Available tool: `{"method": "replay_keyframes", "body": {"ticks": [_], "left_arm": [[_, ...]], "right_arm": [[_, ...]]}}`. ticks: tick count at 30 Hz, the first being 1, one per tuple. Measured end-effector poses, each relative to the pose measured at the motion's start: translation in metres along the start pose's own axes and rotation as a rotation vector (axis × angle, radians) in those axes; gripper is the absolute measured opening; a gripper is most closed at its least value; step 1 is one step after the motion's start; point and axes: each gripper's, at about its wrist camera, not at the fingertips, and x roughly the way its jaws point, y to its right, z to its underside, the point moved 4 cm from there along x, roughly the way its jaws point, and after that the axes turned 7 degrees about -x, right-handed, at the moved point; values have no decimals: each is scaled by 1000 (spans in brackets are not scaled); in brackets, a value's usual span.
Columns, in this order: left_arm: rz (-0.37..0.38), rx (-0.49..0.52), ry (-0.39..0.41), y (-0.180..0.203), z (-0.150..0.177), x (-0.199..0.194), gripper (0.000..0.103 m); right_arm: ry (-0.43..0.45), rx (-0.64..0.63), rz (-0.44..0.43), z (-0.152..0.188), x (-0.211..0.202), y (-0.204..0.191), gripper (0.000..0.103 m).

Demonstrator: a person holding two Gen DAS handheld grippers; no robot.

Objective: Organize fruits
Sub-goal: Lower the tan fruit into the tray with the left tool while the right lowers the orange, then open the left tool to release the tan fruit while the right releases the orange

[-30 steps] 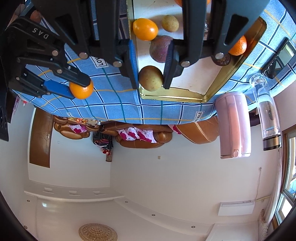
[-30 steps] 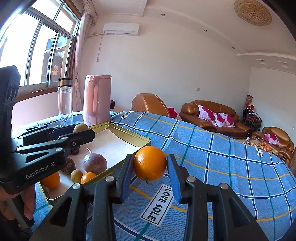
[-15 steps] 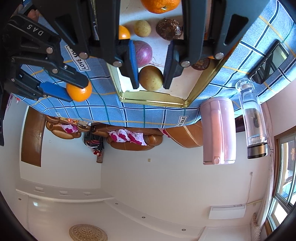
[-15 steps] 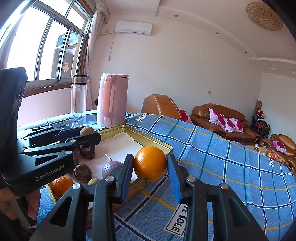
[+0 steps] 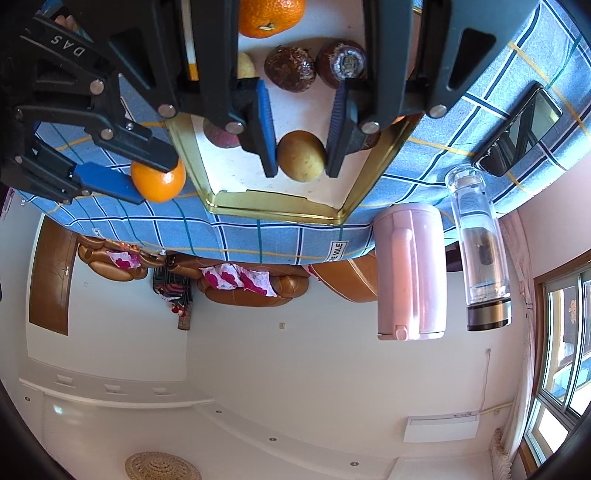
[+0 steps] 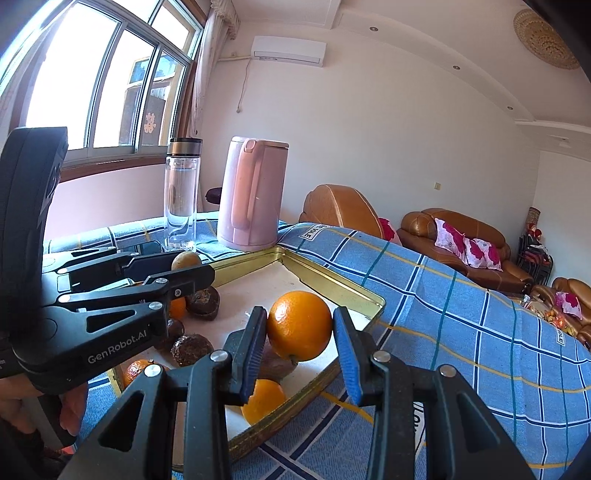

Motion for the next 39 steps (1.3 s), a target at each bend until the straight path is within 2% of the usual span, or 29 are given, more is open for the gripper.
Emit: {"method": "replay_keyframes", "body": {"ticks": [20,39], "left_arm": [[-49,-3,-35,-27,8,2,27],[-73,2,-102,-40,19,13,27]], "right_arm": [[-35,-35,-61,-4,17,-27,39],[-138,-45,-118,4,39,-42,39]]}}
